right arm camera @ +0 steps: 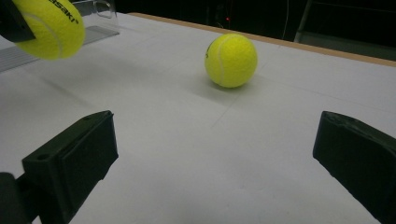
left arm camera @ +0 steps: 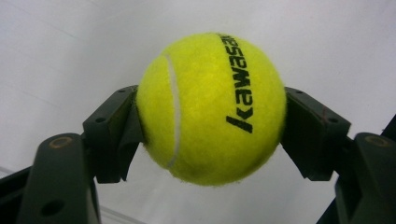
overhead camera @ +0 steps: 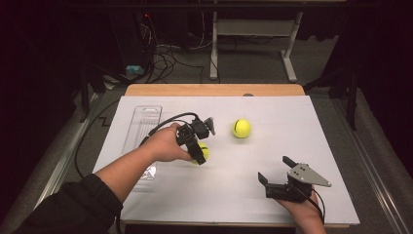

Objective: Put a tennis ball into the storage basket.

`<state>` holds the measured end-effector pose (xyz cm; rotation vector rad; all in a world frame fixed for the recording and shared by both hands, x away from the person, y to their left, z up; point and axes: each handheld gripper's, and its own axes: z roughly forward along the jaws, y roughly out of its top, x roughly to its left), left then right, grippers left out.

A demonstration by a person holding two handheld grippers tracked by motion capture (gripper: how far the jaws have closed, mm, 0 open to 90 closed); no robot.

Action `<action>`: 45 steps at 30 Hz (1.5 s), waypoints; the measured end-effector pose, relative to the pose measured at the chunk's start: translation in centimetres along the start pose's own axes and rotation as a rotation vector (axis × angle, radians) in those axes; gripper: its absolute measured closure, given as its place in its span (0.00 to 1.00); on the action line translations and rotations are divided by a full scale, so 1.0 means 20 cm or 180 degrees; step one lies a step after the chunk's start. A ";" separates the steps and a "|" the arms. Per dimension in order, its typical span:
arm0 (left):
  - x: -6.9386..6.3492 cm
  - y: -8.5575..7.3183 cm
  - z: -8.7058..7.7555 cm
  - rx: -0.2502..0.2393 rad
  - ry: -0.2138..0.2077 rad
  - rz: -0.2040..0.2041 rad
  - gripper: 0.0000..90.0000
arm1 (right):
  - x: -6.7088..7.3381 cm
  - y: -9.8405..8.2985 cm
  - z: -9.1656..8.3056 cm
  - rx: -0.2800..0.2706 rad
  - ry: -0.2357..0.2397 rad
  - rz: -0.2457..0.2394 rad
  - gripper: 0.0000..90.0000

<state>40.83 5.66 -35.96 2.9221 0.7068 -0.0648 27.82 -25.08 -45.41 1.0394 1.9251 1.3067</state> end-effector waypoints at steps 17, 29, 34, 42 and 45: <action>0.09 -0.12 -0.09 -0.0052 -0.0007 -0.0189 0.30 | 0.00 0.00 0.00 0.0008 -0.0002 -0.0007 0.00; 0.19 -0.24 -0.16 -0.0074 0.0072 -0.0424 0.30 | 0.00 0.00 0.00 0.0010 0.0002 -0.0007 0.00; 0.23 -0.28 -0.18 -0.0068 0.0084 -0.0512 0.30 | 0.00 0.00 0.00 0.0024 0.0007 0.0001 0.00; 0.29 -0.35 -0.21 -0.0082 0.0137 -0.0680 0.30 | 0.00 0.00 0.00 0.0024 0.0007 0.0001 0.00; 0.32 -0.38 -0.23 -0.0092 0.0161 -0.0744 0.30 | 0.00 0.00 0.00 0.0027 0.0003 -0.0002 0.00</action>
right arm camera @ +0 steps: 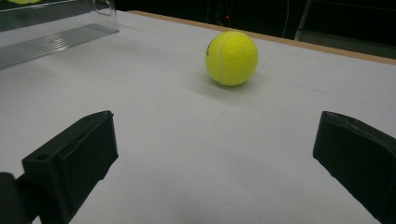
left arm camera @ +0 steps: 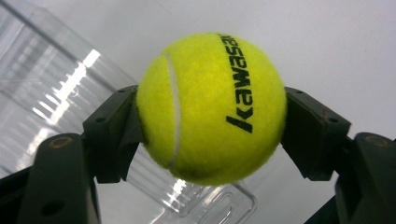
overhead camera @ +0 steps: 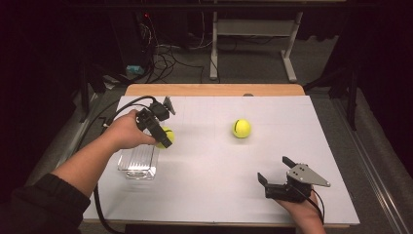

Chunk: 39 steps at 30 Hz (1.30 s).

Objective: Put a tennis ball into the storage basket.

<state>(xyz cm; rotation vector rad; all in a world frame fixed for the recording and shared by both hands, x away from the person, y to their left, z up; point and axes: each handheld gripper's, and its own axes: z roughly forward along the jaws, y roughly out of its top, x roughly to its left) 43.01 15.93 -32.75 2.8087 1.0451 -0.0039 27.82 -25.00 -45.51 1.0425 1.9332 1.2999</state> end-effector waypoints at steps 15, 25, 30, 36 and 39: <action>0.15 -0.11 -0.06 0.0009 0.0066 -0.0265 0.30 | 0.00 0.00 0.00 -0.0001 -0.0002 -0.0008 0.00; 0.23 -0.17 -0.07 0.0020 0.0095 -0.0425 0.30 | 0.00 0.00 0.00 0.0000 0.0000 -0.0009 0.00; 0.25 -0.19 -0.07 0.0032 0.0110 -0.0464 0.30 | 0.00 0.00 0.00 0.0004 -0.0001 -0.0009 0.00; 0.26 -0.20 -0.07 0.0039 0.0104 -0.0496 0.30 | 0.00 0.00 0.00 -0.0002 -0.0004 -0.0010 0.00; 0.27 -0.20 -0.07 0.0028 0.0102 -0.0508 0.30 | 0.00 0.00 0.00 0.0002 -0.0003 -0.0009 0.00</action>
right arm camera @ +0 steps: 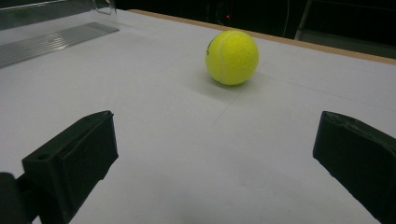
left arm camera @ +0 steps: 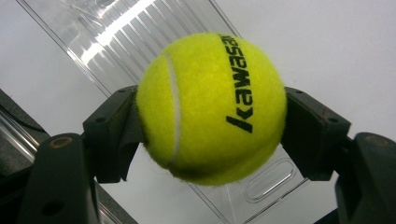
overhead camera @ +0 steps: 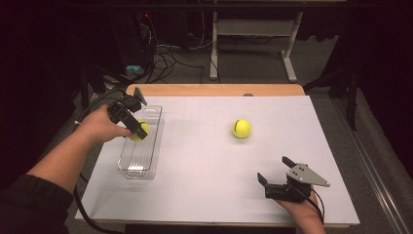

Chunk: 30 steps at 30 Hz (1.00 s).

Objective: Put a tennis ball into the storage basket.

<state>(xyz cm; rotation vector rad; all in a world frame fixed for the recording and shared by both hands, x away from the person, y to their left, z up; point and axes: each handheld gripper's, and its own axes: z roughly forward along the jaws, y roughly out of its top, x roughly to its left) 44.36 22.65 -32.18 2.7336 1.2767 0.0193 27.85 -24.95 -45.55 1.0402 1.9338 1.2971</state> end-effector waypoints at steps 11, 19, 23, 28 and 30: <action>0.05 0.02 -0.03 -0.0072 0.0027 -0.0162 0.30 | 0.00 0.00 0.00 0.0013 -0.0002 -0.0002 0.00; 0.09 0.06 0.02 -0.0015 0.0023 -0.0294 0.30 | 0.00 0.00 0.00 0.0014 0.0006 -0.0009 0.00; 0.11 0.07 0.04 -0.0016 0.0012 -0.0365 0.30 | 0.00 0.00 0.00 0.0015 0.0004 -0.0011 0.00; 0.11 0.08 0.08 -0.0017 0.0017 -0.0401 0.30 | 0.00 0.00 0.00 0.0019 0.0001 -0.0010 0.00; 0.11 0.09 0.11 0.0023 -0.0026 -0.0405 0.30 | 0.00 0.00 0.00 0.0023 0.0004 -0.0009 0.00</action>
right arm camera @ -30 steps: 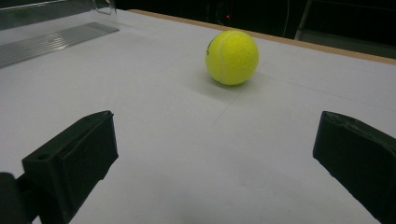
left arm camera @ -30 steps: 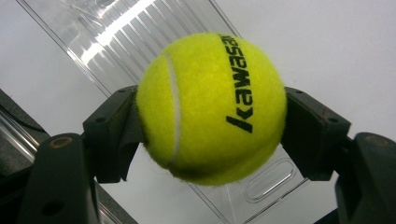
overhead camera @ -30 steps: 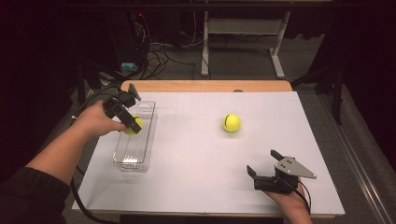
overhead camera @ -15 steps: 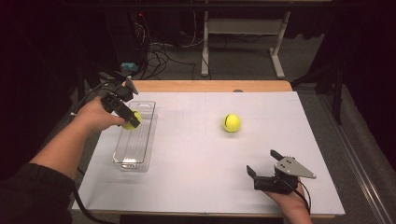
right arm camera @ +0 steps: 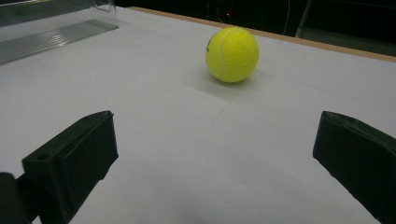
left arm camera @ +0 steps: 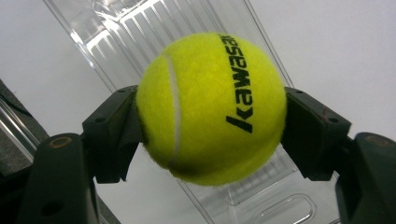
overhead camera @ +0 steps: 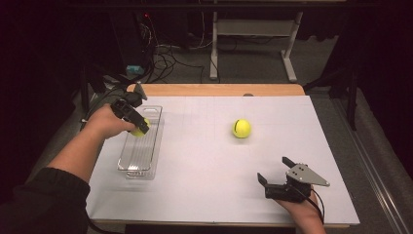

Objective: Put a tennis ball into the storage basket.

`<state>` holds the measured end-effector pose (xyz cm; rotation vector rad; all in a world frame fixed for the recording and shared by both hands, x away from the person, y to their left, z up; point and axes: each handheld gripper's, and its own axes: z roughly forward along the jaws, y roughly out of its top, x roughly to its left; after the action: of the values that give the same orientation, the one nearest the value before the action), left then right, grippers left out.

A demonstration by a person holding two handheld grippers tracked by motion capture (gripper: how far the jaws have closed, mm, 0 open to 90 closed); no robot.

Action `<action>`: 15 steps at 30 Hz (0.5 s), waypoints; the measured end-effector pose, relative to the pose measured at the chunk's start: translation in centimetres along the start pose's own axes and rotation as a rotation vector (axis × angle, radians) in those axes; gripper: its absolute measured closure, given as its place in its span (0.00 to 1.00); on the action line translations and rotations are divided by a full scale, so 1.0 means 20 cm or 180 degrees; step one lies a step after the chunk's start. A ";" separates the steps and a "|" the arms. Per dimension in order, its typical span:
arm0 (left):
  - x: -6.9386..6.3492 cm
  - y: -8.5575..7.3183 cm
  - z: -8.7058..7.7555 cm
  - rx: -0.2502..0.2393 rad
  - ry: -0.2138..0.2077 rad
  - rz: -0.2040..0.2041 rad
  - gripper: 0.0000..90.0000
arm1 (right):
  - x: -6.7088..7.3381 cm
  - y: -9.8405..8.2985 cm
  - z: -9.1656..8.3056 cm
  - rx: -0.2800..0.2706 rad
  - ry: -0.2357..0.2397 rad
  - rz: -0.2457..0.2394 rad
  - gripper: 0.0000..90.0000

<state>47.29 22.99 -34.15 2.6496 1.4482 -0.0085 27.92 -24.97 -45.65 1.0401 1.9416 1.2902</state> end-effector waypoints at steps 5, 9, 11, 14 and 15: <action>-0.01 0.01 0.02 0.0000 -0.0006 0.0011 0.30 | 0.00 0.00 0.00 0.0002 0.0001 0.0000 0.00; -0.01 0.01 0.03 0.0015 -0.0008 0.0014 0.30 | 0.00 0.00 0.00 0.0006 0.0003 0.0010 0.00; -0.01 0.02 0.04 0.0049 -0.0016 0.0025 0.30 | 0.00 0.00 0.00 0.0005 0.0005 0.0003 0.00; -0.01 0.03 0.06 0.0090 -0.0015 0.0047 0.30 | 0.00 0.00 0.00 0.0006 0.0003 0.0011 0.00; -0.01 0.03 0.06 0.0089 -0.0017 0.0042 0.30 | 0.00 0.00 0.00 0.0003 0.0005 0.0018 0.00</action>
<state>47.65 22.31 -35.34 2.6791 1.4392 -0.0348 27.93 -24.96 -45.69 1.0459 1.9421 1.2936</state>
